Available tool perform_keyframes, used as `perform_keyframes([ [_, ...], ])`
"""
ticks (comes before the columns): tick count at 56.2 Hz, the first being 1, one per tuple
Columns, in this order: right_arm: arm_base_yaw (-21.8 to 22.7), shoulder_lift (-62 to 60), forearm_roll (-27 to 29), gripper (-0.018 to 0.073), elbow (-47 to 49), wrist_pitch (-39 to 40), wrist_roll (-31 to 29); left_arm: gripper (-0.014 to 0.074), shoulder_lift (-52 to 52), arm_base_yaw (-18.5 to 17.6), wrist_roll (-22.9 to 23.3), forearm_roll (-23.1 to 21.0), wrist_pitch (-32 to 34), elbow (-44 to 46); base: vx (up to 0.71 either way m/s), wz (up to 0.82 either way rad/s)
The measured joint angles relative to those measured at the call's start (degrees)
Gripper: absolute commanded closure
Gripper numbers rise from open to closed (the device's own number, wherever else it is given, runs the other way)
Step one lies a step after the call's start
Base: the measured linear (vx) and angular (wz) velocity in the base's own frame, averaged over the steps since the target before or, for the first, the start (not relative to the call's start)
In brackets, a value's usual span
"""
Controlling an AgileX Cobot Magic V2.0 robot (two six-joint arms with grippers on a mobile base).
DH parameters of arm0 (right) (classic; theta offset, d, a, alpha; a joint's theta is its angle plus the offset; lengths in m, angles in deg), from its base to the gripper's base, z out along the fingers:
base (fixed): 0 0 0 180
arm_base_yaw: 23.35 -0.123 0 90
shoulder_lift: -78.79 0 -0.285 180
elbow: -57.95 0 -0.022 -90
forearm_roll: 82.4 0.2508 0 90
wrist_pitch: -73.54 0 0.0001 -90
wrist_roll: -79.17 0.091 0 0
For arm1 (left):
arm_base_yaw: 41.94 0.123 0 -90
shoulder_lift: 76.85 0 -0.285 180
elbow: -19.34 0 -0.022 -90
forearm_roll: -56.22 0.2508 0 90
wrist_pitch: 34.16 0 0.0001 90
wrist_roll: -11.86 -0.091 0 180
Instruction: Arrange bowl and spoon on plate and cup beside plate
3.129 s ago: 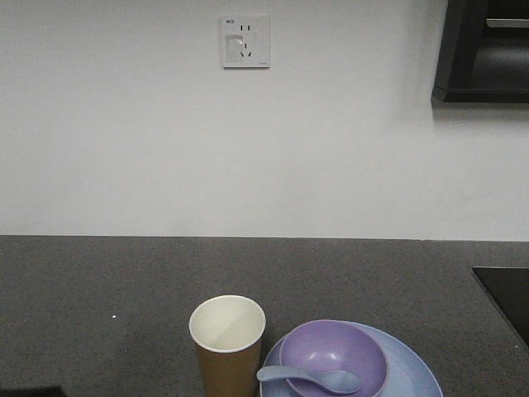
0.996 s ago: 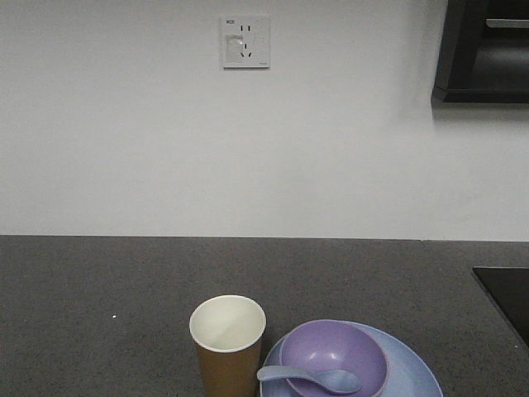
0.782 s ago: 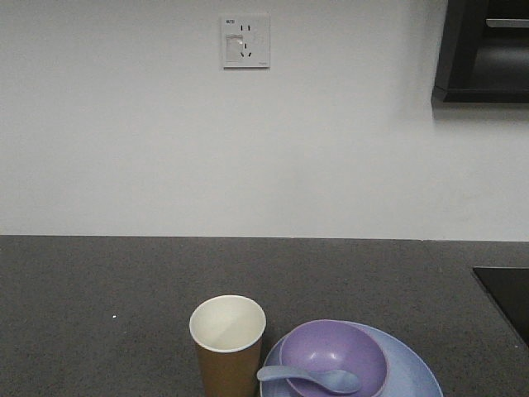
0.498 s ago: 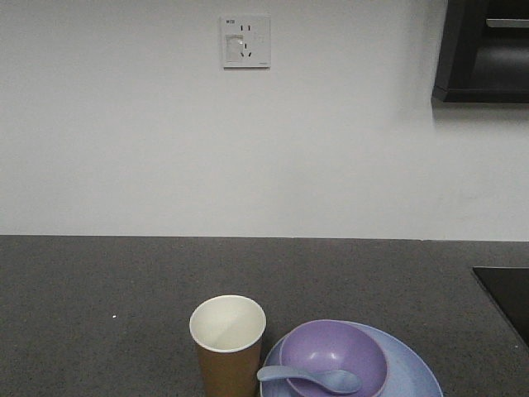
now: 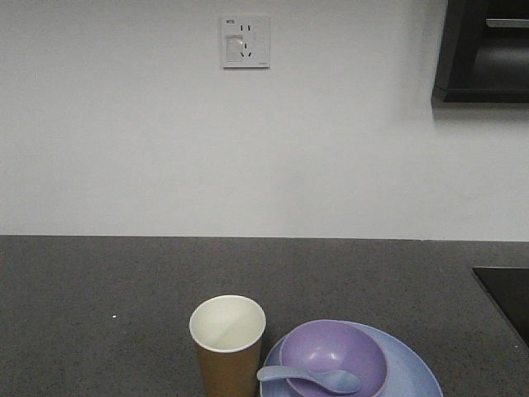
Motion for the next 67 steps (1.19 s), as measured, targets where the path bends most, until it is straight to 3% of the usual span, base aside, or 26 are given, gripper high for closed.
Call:
perform_keyframes([
  [67, 0.12, -3.34, 0.36, 0.0568, -0.27, -2.49, 0.0, 0.06, 0.0, 0.0, 0.0, 0.0, -0.03, 0.0, 0.0, 0.0],
])
